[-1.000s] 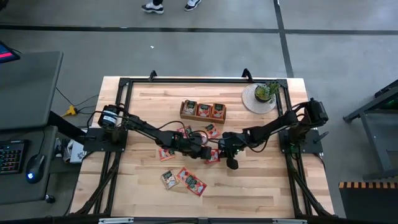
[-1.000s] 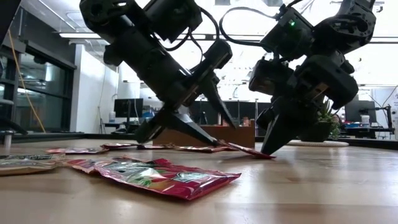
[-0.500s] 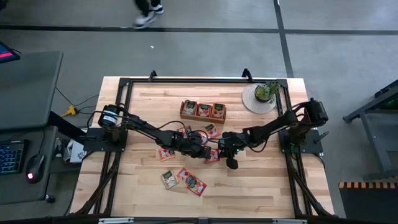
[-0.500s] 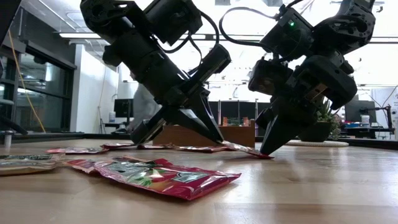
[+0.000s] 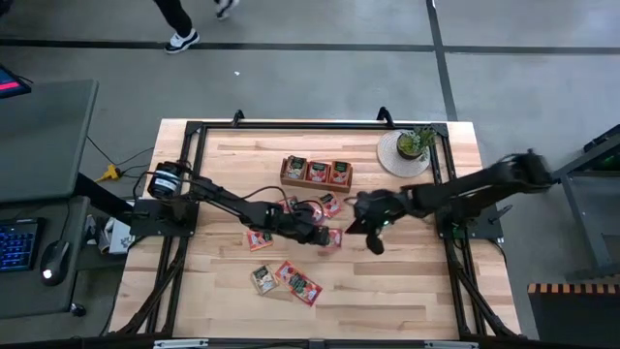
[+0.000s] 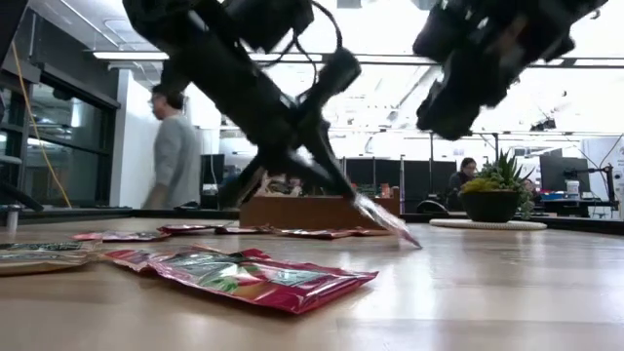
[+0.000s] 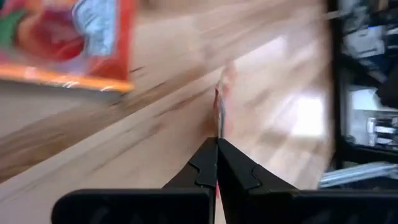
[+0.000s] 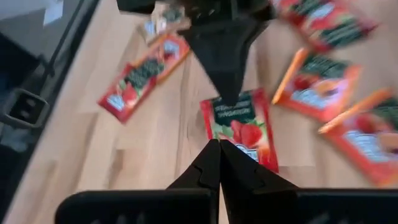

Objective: Pick & Place Tea
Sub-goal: Put the red tea bag into the middle section of the wooden organizer

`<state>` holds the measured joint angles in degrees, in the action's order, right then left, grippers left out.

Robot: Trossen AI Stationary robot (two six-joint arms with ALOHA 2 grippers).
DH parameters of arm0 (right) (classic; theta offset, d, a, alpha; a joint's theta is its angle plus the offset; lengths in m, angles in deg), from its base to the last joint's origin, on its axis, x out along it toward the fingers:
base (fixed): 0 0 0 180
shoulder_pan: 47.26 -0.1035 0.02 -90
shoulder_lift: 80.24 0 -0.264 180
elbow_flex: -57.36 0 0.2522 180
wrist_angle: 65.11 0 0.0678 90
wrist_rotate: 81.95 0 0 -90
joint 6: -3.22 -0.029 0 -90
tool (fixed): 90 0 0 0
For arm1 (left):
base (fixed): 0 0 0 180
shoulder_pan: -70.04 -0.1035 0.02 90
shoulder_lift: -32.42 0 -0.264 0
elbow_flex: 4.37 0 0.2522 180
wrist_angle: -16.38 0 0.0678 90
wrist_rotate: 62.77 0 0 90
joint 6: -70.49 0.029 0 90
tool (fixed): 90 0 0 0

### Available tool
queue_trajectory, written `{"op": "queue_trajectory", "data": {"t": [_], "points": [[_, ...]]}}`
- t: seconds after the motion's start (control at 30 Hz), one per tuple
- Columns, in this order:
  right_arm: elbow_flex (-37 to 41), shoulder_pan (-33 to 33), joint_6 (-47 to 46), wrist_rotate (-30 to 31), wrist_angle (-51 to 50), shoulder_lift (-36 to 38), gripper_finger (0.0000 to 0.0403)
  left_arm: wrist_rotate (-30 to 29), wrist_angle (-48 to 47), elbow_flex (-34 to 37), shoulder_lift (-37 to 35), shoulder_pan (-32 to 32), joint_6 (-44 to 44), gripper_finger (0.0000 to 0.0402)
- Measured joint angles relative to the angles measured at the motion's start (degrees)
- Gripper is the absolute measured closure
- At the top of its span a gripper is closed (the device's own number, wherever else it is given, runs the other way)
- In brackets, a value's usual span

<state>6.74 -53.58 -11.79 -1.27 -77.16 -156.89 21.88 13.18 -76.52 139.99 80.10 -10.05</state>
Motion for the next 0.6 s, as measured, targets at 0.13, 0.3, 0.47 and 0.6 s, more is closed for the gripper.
{"op": "queue_trajectory", "data": {"t": [0.13, 0.3, 0.47, 0.6], "points": [[0.0, 1.4, -1.8, 2.0, -6.6, 11.6, 0.0403, -1.2, -3.2, 0.0, -4.8, -0.5, 3.8, 0.0401], [0.0, 4.2, -3.0, 3.9, -12.1, 23.9, 0.0403, -2.7, -14.4, 0.0, -13.3, -2.9, 12.3, 0.0401], [0.0, 8.3, -3.0, 2.8, -15.4, 28.7, 0.0403, -0.9, -28.5, -5.0, -19.5, -10.5, 26.2, 0.0401], [0.0, 11.5, -3.0, 0.7, -15.8, 28.3, 0.0403, 4.3, -42.0, -15.1, -20.0, -19.1, 43.5, 0.0401]]}}
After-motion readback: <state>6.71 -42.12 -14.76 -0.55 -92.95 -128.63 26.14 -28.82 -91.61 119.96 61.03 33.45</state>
